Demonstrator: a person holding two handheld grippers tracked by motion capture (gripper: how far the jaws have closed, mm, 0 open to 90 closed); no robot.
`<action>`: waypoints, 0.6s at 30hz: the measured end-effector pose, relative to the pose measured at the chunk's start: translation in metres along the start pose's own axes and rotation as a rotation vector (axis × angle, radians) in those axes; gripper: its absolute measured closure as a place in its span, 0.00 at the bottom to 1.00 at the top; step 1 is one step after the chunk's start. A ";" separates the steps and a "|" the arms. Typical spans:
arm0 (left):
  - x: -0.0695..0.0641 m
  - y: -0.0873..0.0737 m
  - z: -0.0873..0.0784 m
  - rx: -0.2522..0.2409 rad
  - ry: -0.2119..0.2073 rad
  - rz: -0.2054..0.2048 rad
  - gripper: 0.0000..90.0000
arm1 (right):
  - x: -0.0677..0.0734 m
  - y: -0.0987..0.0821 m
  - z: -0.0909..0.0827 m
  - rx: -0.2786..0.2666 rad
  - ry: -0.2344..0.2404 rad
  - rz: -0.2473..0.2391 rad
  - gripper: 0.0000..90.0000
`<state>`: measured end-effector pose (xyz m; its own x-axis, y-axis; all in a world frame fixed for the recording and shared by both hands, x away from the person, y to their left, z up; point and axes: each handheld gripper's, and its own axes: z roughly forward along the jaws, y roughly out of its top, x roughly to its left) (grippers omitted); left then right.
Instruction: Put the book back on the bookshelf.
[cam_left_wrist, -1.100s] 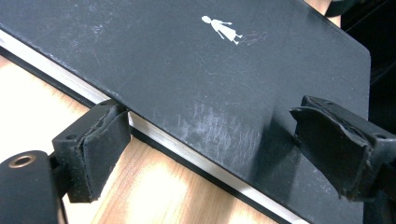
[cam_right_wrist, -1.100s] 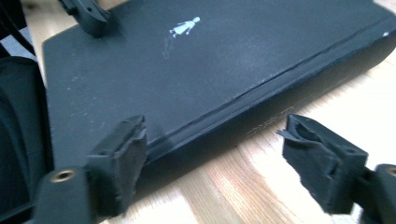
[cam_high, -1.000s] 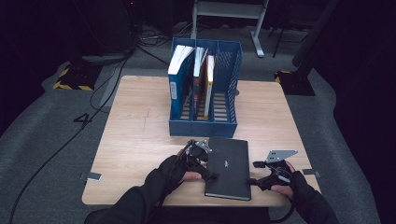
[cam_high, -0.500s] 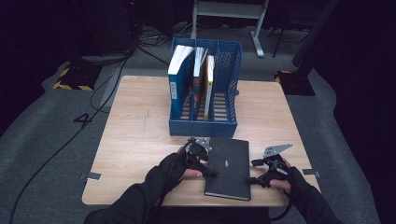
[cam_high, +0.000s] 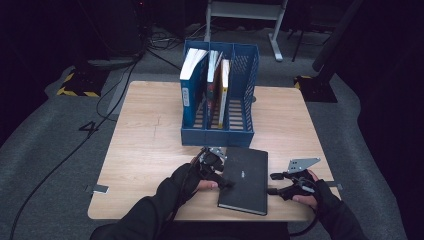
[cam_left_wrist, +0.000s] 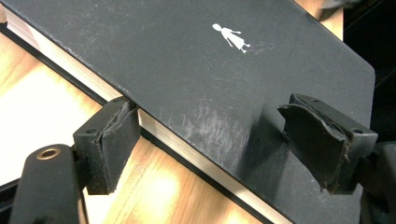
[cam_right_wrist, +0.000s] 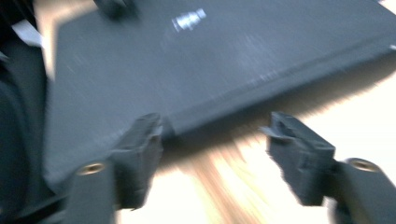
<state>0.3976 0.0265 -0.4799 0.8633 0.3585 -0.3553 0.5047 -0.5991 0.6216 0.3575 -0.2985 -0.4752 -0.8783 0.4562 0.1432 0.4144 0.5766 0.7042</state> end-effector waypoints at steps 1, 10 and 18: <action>0.000 0.000 0.000 0.001 0.001 -0.001 0.22 | -0.002 -0.002 0.000 0.000 0.003 0.008 0.43; 0.000 0.000 0.000 0.000 0.001 -0.009 0.22 | -0.005 -0.006 0.006 0.065 -0.109 -0.050 0.62; 0.001 0.001 0.001 0.001 -0.006 -0.020 0.22 | -0.008 -0.004 0.013 0.073 -0.150 -0.082 0.73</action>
<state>0.3988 0.0259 -0.4803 0.8530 0.3659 -0.3722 0.5220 -0.5928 0.6133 0.3663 -0.2958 -0.4877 -0.8666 0.4985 -0.0219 0.3639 0.6615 0.6558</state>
